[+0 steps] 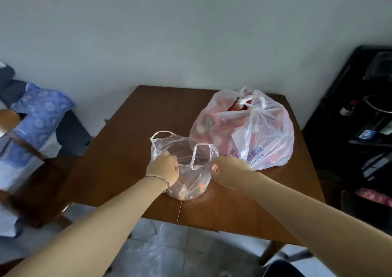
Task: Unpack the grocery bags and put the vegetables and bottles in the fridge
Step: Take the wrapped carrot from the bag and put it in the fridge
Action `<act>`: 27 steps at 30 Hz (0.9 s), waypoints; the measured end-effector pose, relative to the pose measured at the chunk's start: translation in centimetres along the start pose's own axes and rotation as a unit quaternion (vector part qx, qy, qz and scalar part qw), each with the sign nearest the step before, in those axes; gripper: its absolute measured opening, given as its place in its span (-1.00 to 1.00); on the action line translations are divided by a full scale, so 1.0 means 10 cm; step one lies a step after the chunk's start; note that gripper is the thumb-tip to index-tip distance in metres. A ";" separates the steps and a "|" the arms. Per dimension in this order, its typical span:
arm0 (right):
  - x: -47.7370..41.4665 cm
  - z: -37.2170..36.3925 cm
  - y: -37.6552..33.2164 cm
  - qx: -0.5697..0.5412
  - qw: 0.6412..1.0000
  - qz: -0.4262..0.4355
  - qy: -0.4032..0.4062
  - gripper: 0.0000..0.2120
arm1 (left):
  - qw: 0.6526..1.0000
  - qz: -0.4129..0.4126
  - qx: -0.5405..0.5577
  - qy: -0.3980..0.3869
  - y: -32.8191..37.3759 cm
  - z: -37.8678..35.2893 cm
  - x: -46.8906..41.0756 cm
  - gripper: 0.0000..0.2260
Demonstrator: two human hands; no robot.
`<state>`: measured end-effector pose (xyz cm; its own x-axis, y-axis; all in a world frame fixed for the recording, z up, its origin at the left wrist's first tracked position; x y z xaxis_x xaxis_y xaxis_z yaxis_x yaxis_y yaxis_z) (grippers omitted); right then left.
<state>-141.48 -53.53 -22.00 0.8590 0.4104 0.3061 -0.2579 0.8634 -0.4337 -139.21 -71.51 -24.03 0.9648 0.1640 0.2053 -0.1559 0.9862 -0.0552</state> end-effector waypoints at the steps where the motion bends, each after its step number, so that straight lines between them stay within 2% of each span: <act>1: -0.13 0.00 -0.04 -0.005 1.000 0.001 -0.005 -0.74 | 1.000 -0.024 -0.013 0.000 -0.05 -0.04 -0.15 -0.77; 4: -0.54 -0.02 -0.13 -0.031 0.999 0.019 -0.012 -0.75 | 0.992 -0.101 -0.057 -0.047 -0.17 -0.21 -0.60 -0.64; 7: -0.95 -0.09 -0.23 -0.044 0.998 0.039 -0.036 -0.70 | 0.972 -0.126 -0.158 -0.122 -0.28 -0.41 -0.89 -0.53; 9: -1.20 -0.19 -0.29 -0.022 0.997 0.055 -0.054 -0.65 | 0.955 -0.141 -0.201 -0.164 -0.32 -0.47 -0.97 -0.55; 12: -1.48 -0.40 -0.38 0.029 0.991 0.107 -0.081 -0.62 | 0.943 -0.193 -0.175 -0.208 -0.41 -0.50 -1.00 -0.72; 15: -1.66 -0.62 -0.40 0.079 0.979 0.136 -0.130 -0.61 | 0.937 -0.231 -0.164 -0.206 -0.60 -0.56 -1.08 -0.61; 18: -1.67 -0.77 -0.40 0.099 0.968 0.094 -0.212 -0.65 | 0.925 -0.233 -0.192 -0.231 -0.86 -0.69 -1.17 -0.51; 20: -1.65 -0.86 -0.36 0.057 0.966 0.046 -0.250 -0.70 | 0.925 -0.241 -0.182 -0.230 -1.02 -0.76 -1.22 -0.59; 24: -1.54 -0.93 -0.27 -0.069 0.976 -0.041 -0.201 -0.67 | 0.956 -0.239 -0.076 -0.155 -1.20 -0.90 -1.16 -0.59; 27: -1.36 -0.99 -0.23 -0.082 0.961 -0.053 -0.260 -0.57 | 0.958 -0.238 -0.097 -0.126 -1.22 -1.03 -1.14 -0.66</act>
<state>-148.17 -64.03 -33.54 0.5289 0.4502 0.7195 -0.0715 0.8683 -0.4908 -146.10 -85.67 -35.79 0.8311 -0.2787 0.4813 0.3545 0.9322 -0.0724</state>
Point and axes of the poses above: each hand's wrist, its own x-axis away from the middle knuckle, its own z-axis out of the back of the hand, y = z × x, the point moved 1 cm from there along -x, towards the middle knuckle, and after that the axes turned 11 degrees about -x, right-handed, at the moved point
